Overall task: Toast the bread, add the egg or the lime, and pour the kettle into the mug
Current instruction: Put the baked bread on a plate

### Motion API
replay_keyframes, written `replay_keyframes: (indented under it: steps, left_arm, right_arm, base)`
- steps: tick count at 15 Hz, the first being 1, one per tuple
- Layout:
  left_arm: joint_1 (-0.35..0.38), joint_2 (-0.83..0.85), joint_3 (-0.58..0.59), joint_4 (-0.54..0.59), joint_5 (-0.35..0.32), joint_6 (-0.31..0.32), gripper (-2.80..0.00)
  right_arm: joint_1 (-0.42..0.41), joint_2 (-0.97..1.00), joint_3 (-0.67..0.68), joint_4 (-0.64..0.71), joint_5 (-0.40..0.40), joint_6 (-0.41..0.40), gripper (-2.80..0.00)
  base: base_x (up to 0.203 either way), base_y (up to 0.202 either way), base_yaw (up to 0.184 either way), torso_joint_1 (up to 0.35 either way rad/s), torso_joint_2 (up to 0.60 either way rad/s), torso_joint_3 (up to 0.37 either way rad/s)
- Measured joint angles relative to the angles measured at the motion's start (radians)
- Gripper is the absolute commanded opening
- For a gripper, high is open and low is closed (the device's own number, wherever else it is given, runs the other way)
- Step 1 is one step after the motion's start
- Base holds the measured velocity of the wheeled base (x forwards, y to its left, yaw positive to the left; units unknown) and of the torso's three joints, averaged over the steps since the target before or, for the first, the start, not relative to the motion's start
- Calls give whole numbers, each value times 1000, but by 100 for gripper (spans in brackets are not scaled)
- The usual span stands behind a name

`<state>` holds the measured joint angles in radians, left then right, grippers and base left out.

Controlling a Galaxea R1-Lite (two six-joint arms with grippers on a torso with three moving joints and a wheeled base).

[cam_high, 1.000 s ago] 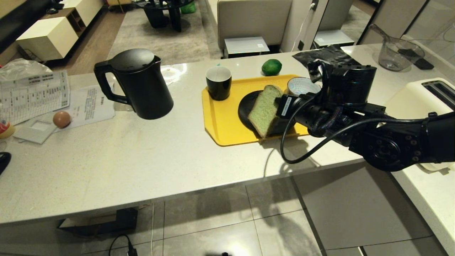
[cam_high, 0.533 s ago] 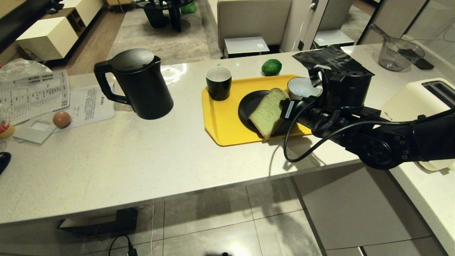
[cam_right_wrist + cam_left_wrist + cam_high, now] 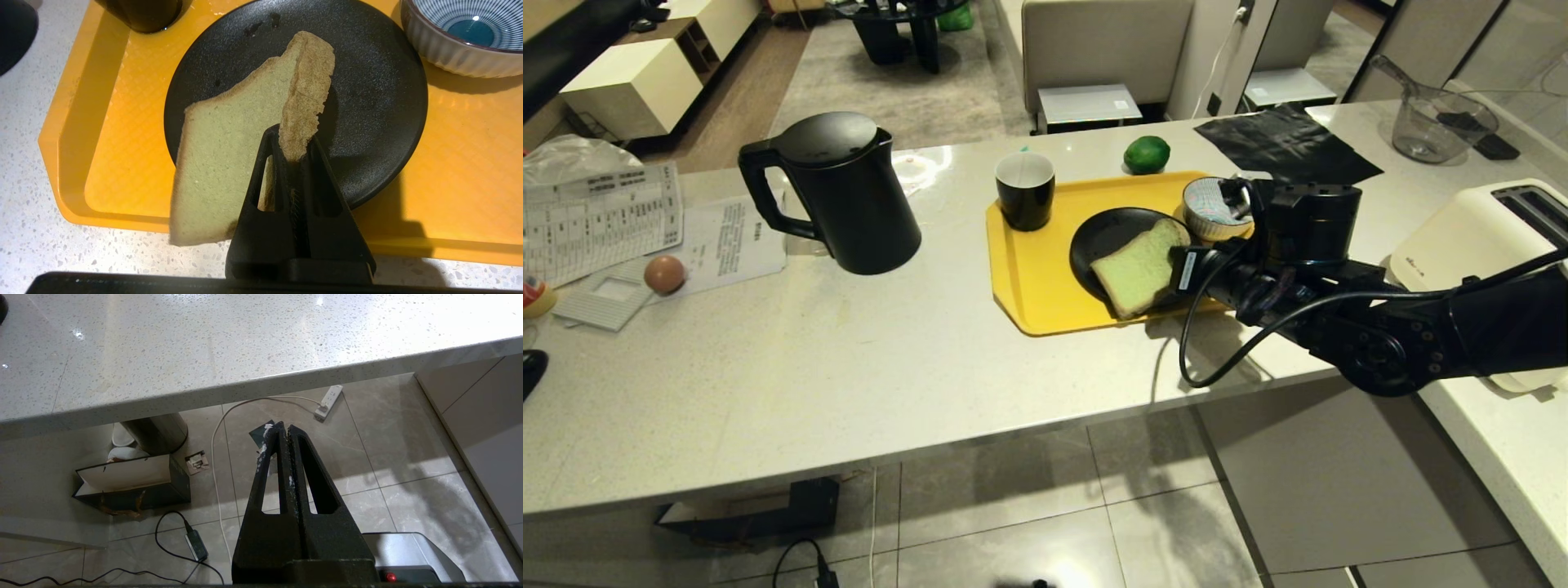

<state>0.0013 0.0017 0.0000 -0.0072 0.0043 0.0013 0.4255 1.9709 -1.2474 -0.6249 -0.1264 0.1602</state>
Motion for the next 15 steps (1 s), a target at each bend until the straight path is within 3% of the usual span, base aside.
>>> replay_keyframes:
  steps: [13,14,15]
  left_arm:
    - [0,0,0,0,0,0,-280]
    - [0,0,0,0,0,1,-280]
    - [0,0,0,0,0,0,-280]
  right_arm:
    - [-24,46,-5,-84,0,-40,-280]
    - [-30,46,-5,-85,0,-46,-9]
    - [-37,47,-4,-85,0,-58,0]
  base:
    - [0,0,0,0,0,0]
    - [0,0,0,0,0,0]
    - [0,0,0,0,0,0]
